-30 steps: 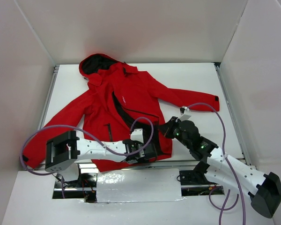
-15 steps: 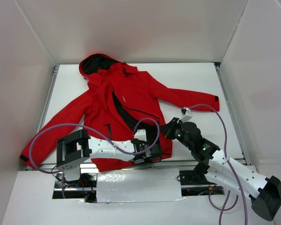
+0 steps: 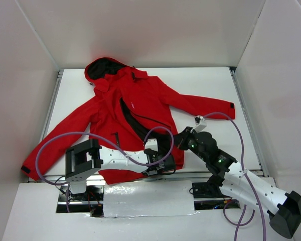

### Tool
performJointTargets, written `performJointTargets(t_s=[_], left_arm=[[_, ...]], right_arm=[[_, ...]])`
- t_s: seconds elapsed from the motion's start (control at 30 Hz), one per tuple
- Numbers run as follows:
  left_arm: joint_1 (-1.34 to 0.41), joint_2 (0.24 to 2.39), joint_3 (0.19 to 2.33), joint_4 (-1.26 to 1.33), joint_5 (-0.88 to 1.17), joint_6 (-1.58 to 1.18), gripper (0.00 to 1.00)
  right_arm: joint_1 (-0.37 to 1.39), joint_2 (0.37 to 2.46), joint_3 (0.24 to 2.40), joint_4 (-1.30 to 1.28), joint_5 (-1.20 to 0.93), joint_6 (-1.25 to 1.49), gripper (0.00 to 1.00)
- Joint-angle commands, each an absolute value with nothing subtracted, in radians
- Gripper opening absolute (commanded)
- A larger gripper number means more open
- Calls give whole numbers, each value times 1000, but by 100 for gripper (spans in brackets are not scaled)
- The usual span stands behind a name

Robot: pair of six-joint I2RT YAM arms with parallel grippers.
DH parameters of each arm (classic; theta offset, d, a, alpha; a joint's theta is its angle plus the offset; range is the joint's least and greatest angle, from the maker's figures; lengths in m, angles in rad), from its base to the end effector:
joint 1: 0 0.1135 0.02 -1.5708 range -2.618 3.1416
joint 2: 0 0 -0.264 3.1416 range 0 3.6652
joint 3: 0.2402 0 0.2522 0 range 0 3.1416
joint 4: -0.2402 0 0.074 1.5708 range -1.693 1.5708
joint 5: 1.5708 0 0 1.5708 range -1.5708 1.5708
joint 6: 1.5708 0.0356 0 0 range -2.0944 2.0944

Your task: Zip up the jacket

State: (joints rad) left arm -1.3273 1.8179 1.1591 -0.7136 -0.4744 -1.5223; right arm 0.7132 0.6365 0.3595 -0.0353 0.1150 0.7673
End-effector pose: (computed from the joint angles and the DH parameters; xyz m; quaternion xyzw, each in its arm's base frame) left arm 0.0967 -0.3220 0.1634 -0.1173 0.9604 -0.0612 0.2453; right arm 0.1266 0.1041 0.2275 0.0556 0.8059 0.3620 0.4651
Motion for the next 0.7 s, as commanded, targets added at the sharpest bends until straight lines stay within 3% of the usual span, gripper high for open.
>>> performJointTargets(t_s=[0.0,0.13,0.33,0.4,0.47,0.67], left_arm=[[-1325,1841,1120,-721,-466,-1545,49],[-1322,1841,1108,-706,-453,-1537,42],[-1322,1801,1114,-712,-477,-1523,52],[-1322,1776,1111,-710,-491,-1513,43],[-1322,1752,1103,-709,-500,-1514,28],[-1325,1730,1111,-721,-529,-1502,26]], right_arm=[[704,626,353,23,110,759,0],[704,623,350,23,112,759,0],[703,640,353,28,104,756,0],[704,646,353,26,106,755,0],[703,649,353,26,104,755,0],[700,653,354,26,103,753,0]])
